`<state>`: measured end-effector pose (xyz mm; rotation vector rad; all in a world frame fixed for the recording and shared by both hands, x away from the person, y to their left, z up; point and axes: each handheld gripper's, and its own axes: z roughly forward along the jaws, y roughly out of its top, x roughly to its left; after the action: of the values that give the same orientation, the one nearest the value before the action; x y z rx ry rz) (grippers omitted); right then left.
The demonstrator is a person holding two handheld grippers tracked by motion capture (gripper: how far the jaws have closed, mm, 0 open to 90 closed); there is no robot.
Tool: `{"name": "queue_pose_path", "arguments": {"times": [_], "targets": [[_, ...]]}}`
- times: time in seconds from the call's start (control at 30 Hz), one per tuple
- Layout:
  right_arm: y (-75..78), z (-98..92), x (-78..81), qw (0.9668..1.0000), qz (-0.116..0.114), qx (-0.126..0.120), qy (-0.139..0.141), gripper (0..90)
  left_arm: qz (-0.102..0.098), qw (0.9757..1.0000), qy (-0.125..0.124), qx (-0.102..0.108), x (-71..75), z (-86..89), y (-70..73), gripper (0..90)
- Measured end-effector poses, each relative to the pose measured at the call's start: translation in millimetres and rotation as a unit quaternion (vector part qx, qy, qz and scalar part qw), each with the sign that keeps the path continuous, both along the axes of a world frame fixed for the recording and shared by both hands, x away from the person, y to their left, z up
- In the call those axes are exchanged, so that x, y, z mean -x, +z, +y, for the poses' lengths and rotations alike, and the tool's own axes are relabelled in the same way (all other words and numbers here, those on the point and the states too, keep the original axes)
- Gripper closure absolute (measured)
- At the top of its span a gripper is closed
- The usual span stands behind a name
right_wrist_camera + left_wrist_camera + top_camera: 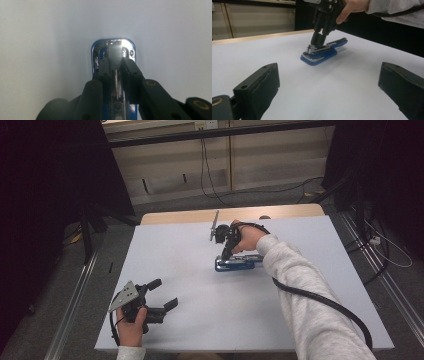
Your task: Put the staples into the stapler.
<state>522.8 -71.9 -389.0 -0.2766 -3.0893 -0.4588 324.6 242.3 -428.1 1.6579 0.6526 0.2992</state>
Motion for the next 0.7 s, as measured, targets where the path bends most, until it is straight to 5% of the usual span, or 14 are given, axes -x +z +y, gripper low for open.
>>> {"name": "queue_pose_path", "arguments": {"times": [0.27,0.57,0.7], "targets": [[-0.5,1.6,0.6,1.0,0.001,0.005,-0.002,78.0,0.0,1.0,-0.002,-0.004,-0.4,0.4,0.1,3.7],[0.0,-3.3,-0.1,0.9996,-0.003,-0.024,-0.012,68.5,0.004,1.0,-0.002,0.0,-1.2,-0.7,-0.6,3.6],[4.4,-10.7,2.3,0.9979,-0.007,-0.05,-0.042,58.2,0.007,1.0,-0.005,0.002,-3.9,-2.8,-0.7,3.6]]}}
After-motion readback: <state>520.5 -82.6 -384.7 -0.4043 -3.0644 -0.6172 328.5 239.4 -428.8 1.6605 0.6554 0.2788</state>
